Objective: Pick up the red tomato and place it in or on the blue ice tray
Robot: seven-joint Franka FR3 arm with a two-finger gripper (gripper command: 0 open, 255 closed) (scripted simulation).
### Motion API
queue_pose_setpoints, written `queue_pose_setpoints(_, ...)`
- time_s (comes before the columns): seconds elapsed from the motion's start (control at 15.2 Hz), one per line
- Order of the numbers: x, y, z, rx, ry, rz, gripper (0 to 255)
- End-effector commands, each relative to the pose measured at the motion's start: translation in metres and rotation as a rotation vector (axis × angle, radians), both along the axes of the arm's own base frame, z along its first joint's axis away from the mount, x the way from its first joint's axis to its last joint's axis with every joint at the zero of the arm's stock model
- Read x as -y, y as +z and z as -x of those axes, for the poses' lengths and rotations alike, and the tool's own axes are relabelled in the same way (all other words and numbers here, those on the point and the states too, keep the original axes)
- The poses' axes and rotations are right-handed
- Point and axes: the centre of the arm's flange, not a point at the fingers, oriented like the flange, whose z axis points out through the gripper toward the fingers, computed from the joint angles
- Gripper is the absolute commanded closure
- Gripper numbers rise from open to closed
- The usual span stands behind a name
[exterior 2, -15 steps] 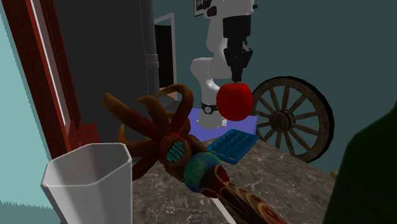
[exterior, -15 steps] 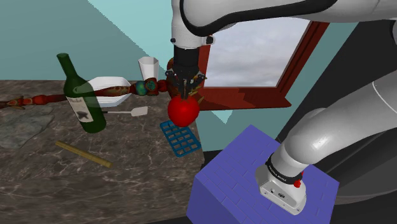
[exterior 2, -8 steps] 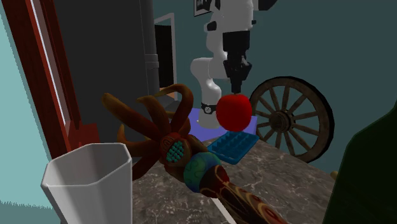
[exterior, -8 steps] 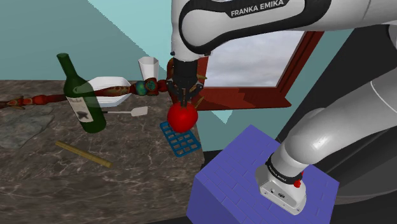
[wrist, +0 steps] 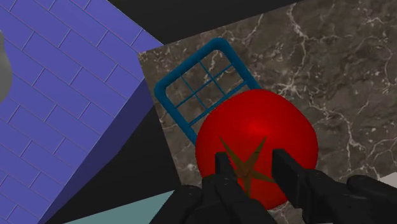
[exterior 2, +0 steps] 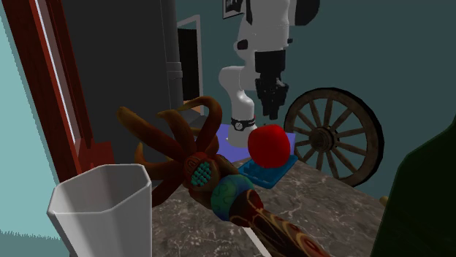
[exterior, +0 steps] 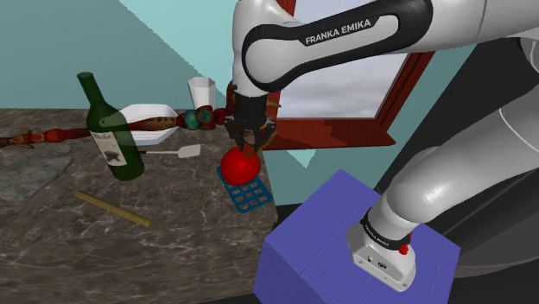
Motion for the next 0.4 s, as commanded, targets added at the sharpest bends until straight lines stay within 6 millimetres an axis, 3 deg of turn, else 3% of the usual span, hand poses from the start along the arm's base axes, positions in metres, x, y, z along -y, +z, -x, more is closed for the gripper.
queue_pose_setpoints(0.0,0.036,0.004,0.024,0.08,-0.429,-0.152,0)
queue_pose_setpoints(0.07,0.018,-0.001,0.01,0.035,-0.12,-0.029,0)
queue_pose_setpoints(0.26,0.017,0.0,0.011,0.036,-0.151,-0.045,0)
queue_pose_setpoints(0.33,0.05,0.004,0.021,0.031,-0.628,-0.188,0)
